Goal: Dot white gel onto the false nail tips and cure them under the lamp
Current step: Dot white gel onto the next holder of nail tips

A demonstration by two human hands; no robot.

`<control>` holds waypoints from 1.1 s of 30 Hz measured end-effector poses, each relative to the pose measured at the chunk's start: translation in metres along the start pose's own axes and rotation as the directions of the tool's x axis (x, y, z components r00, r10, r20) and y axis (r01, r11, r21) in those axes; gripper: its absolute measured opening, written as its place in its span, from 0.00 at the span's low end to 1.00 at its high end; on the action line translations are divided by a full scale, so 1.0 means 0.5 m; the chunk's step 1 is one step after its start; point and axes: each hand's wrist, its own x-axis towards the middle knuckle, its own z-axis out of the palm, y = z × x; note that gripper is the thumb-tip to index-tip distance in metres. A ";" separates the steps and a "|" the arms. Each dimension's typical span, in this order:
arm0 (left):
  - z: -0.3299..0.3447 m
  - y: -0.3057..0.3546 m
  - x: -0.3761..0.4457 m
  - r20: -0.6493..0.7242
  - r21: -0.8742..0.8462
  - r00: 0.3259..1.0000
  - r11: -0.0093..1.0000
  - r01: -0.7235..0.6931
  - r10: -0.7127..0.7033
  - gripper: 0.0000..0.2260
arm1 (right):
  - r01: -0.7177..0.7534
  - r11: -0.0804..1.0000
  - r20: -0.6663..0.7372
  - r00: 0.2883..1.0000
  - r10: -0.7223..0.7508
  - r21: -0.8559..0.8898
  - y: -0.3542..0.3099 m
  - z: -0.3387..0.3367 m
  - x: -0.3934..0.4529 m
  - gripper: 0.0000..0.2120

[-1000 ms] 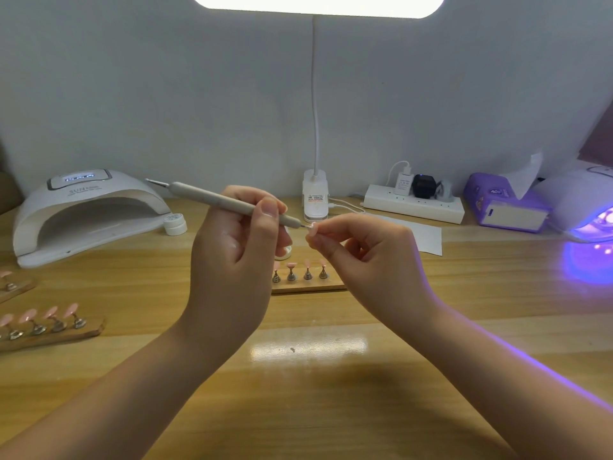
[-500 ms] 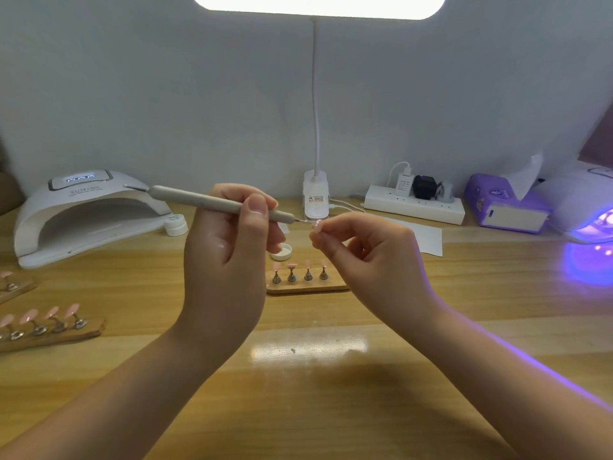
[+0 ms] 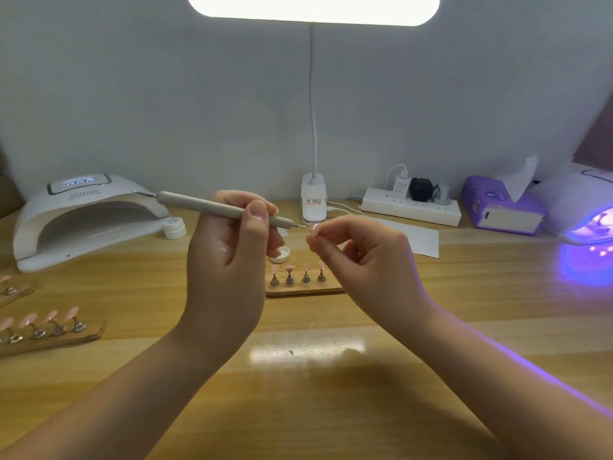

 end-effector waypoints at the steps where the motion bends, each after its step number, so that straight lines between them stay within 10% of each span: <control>1: 0.001 0.000 0.000 0.002 0.003 1.000 1.000 0.001 -0.001 0.07 | -0.002 1.000 0.000 1.000 0.002 0.000 0.000 0.000 0.001 0.04; 33: 0.004 0.001 -0.005 0.033 0.020 0.999 1.000 0.003 -0.004 0.07 | 0.012 0.999 -0.003 1.000 -0.012 -0.033 0.001 0.003 -0.002 0.06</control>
